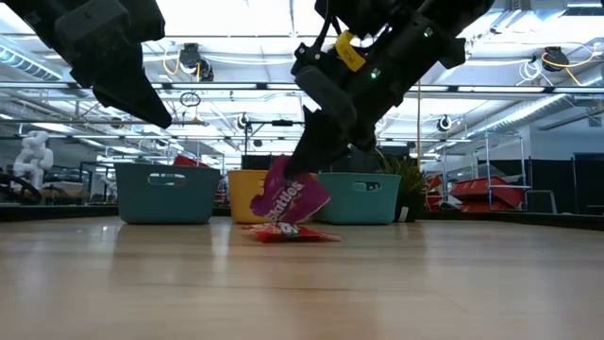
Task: Sort candy
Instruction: Put the purple candy into the green bin
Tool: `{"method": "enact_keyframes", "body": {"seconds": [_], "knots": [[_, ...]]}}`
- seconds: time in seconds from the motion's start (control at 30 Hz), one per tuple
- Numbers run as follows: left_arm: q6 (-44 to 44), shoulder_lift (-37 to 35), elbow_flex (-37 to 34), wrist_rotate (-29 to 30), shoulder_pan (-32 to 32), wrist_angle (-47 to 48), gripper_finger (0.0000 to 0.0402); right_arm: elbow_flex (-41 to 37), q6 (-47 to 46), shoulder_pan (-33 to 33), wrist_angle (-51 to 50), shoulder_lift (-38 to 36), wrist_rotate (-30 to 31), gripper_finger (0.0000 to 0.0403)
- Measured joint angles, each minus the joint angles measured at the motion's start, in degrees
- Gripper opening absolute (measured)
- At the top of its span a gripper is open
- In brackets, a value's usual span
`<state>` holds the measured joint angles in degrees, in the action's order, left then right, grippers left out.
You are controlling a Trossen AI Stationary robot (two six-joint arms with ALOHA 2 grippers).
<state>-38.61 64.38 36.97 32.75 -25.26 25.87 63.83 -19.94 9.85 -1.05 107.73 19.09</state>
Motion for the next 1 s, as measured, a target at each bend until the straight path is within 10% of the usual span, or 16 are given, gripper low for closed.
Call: {"method": "enact_keyframes", "body": {"seconds": [0.57, 1.0], "knots": [[0.0, 0.0, 0.0, 0.0, 0.0, 0.0, 0.0114, 0.0, 7.5, -0.8, -1.3, -10.1, 4.6, 0.0], [0.0, 0.0, 0.0, 0.0, 0.0, -0.1, 0.0114, 0.1, 10.8, -19.2, -10.9, -21.0, 10.8, 0.0]]}}
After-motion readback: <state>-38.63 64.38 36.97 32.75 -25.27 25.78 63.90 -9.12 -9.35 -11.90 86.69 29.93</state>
